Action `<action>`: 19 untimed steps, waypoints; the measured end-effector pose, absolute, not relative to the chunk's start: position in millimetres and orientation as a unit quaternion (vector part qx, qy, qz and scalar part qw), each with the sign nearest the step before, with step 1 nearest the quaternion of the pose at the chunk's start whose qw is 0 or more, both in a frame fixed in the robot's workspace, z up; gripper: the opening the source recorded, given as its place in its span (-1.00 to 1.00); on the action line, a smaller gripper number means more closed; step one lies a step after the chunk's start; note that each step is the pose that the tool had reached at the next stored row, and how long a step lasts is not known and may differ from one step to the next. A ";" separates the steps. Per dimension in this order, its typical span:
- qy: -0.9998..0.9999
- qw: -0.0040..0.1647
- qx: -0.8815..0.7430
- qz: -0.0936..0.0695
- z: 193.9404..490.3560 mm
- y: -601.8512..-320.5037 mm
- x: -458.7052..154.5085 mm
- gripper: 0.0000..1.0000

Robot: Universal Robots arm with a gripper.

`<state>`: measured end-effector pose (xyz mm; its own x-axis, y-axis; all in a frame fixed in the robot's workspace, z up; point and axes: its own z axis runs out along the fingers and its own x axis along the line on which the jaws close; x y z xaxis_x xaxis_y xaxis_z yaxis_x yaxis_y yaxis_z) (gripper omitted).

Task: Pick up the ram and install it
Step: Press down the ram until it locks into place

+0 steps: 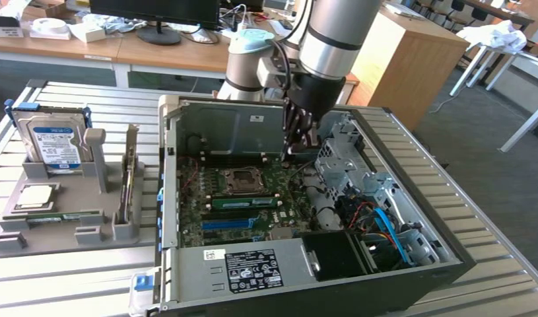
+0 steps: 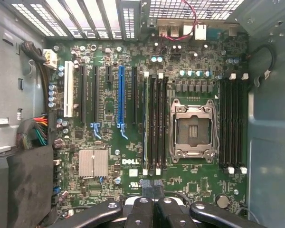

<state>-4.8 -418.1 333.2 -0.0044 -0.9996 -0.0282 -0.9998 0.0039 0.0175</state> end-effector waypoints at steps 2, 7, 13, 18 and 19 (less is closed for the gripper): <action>0.708 0.004 -0.706 0.016 332.2 -418.1 -4.9 -0.80; 0.708 0.004 -0.706 0.016 329.7 -418.1 -4.9 -0.80; 0.708 0.004 -0.706 0.016 326.7 -418.1 -4.9 -0.80; 0.708 0.004 -0.706 0.016 324.2 -418.1 -4.8 -0.80; 0.709 0.004 -0.706 0.016 323.7 -418.1 -4.8 -0.80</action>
<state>-4.8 -418.1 323.7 -0.0045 -0.9996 -0.0282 -0.9998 0.0040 0.0174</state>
